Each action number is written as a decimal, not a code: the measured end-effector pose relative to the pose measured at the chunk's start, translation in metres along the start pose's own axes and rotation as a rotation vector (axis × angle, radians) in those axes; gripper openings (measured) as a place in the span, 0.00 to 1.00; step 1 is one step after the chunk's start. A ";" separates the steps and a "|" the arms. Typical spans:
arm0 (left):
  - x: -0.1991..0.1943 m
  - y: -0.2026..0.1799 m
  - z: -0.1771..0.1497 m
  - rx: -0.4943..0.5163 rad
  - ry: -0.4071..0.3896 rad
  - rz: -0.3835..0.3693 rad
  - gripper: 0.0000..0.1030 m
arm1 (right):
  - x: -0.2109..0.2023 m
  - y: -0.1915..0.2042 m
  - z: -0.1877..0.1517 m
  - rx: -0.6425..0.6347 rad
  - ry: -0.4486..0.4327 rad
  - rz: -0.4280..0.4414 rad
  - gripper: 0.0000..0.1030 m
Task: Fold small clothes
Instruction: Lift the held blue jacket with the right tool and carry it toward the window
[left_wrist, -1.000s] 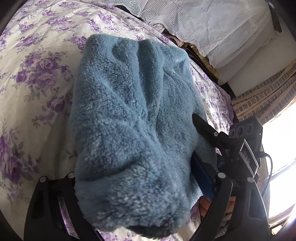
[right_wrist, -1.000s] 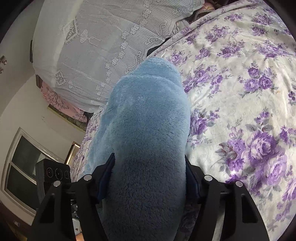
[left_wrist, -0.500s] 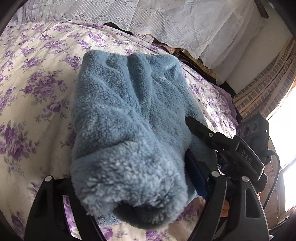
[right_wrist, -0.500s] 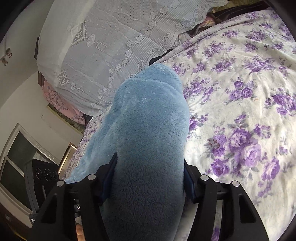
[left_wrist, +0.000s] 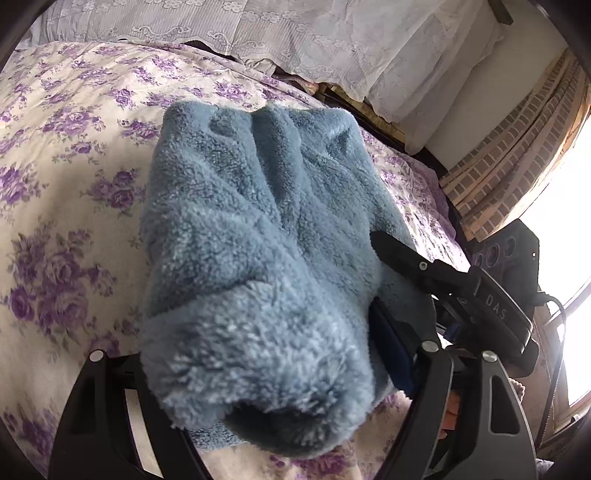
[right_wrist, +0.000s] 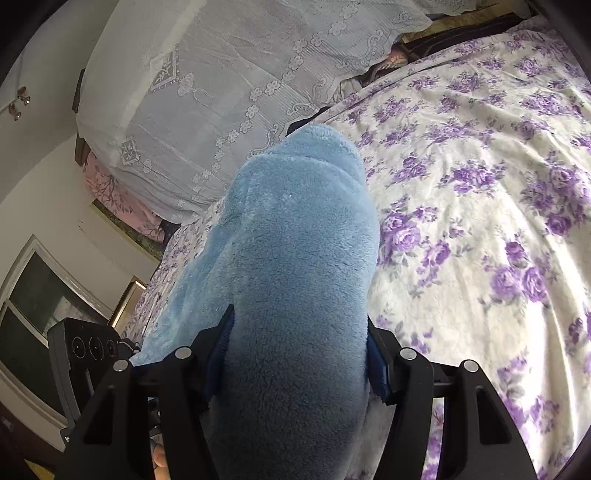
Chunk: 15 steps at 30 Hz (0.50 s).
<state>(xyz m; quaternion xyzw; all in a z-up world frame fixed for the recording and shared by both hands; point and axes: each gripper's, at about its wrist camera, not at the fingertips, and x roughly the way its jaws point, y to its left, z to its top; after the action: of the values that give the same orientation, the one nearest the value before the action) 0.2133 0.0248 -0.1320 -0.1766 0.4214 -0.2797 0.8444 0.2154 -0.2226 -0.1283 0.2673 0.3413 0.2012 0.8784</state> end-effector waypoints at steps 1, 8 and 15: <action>0.000 -0.005 -0.003 -0.002 -0.003 0.003 0.75 | -0.005 0.000 -0.003 -0.007 0.000 0.000 0.61; -0.002 -0.037 -0.024 0.039 0.013 -0.018 0.75 | -0.049 -0.009 -0.021 -0.021 -0.028 -0.022 0.61; 0.012 -0.086 -0.035 0.119 0.054 -0.066 0.75 | -0.109 -0.033 -0.029 -0.005 -0.095 -0.065 0.61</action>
<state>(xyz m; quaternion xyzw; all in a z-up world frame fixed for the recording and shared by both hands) 0.1628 -0.0516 -0.1136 -0.1326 0.4204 -0.3367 0.8320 0.1255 -0.2966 -0.1126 0.2631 0.3073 0.1608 0.9003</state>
